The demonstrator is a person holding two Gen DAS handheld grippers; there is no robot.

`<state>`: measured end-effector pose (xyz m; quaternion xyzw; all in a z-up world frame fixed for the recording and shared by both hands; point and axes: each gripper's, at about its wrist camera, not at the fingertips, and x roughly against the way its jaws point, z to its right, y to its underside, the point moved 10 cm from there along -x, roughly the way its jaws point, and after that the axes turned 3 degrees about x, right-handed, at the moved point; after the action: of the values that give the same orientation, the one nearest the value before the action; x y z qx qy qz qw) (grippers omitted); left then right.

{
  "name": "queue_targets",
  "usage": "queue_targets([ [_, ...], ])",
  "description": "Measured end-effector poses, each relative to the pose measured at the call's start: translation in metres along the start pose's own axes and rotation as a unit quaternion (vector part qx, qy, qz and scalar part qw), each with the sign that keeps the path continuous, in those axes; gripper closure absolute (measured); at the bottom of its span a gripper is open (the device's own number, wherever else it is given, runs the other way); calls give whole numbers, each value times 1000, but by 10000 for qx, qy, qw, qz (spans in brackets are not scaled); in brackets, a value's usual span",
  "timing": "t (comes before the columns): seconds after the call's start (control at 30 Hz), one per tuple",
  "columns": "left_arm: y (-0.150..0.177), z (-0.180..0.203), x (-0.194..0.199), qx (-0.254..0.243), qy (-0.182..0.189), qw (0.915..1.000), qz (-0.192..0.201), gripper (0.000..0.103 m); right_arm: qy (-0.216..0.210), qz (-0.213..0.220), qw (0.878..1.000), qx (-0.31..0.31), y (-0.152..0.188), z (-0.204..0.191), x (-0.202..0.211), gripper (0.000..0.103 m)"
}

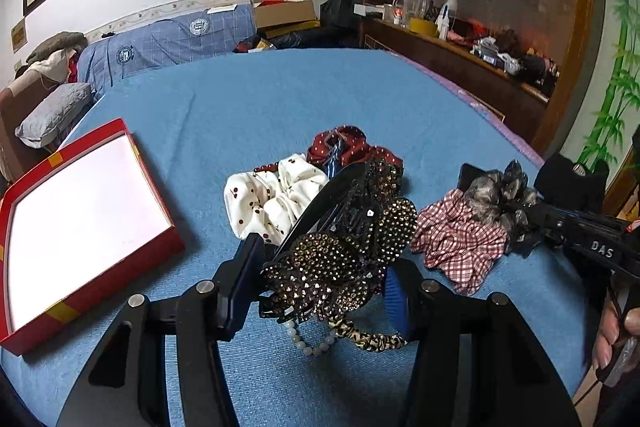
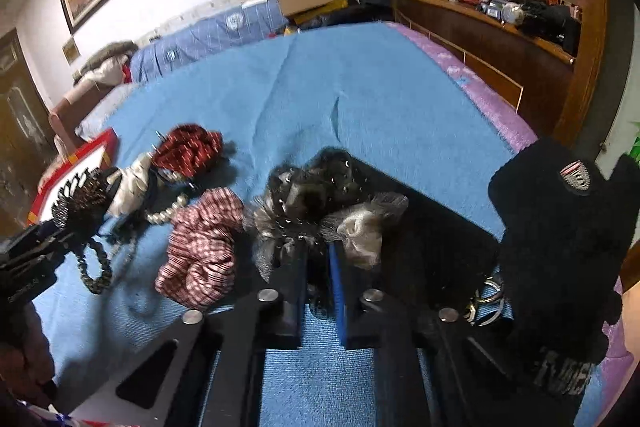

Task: Organize jewelry
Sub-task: 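Grasp the studded black hair claw with the left tool while the right tool grasps the black-grey sheer scrunchie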

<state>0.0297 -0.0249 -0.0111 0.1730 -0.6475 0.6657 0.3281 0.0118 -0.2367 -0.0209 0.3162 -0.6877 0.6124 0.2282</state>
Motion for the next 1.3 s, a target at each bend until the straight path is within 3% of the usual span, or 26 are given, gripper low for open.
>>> queue_targets([
  [0.17, -3, -3, 7, 92, 42, 9999, 63, 49, -101, 287, 9995, 65, -11, -9, 19, 95],
  [0.3, 0, -6, 10, 102, 42, 9999, 54, 49, -150, 234, 9996, 71, -10, -11, 19, 94],
  [0.37, 2, -8, 10, 96, 31, 9999, 37, 49, 79, 154, 9998, 99, -8, -6, 15, 69],
  [0.4, 2, -9, 10, 105, 37, 9999, 26, 49, 214, 105, 9996, 133, -8, -4, 13, 32],
  [0.43, 3, -9, 10, 116, 35, 9999, 26, 49, 235, 174, 9994, 186, -8, -5, 13, 19],
  [0.5, 3, -9, 10, 123, 33, 9999, 22, 49, 393, 259, 9984, 327, -10, -5, 12, 19],
  [0.7, 4, -10, 10, 110, 36, 9999, 16, 49, 608, -205, 9976, 262, -1, 7, -17, 20],
  [0.77, 4, -11, 10, 105, 14, 9999, 11, 49, 529, -307, 9978, 251, 3, 7, -25, 29],
  [0.93, 3, -12, 11, 120, 3, 9999, 22, 49, 538, -280, 9968, 516, 7, -1, -28, 76],
  [1.13, 3, -18, 16, 166, -102, 9997, 136, 49, 357, 43, 9989, 312, -3, -3, -8, 87],
  [1.3, 0, -27, 26, 229, -278, 9989, 304, 49, 227, 399, 9984, 316, -19, -17, 14, 87],
])
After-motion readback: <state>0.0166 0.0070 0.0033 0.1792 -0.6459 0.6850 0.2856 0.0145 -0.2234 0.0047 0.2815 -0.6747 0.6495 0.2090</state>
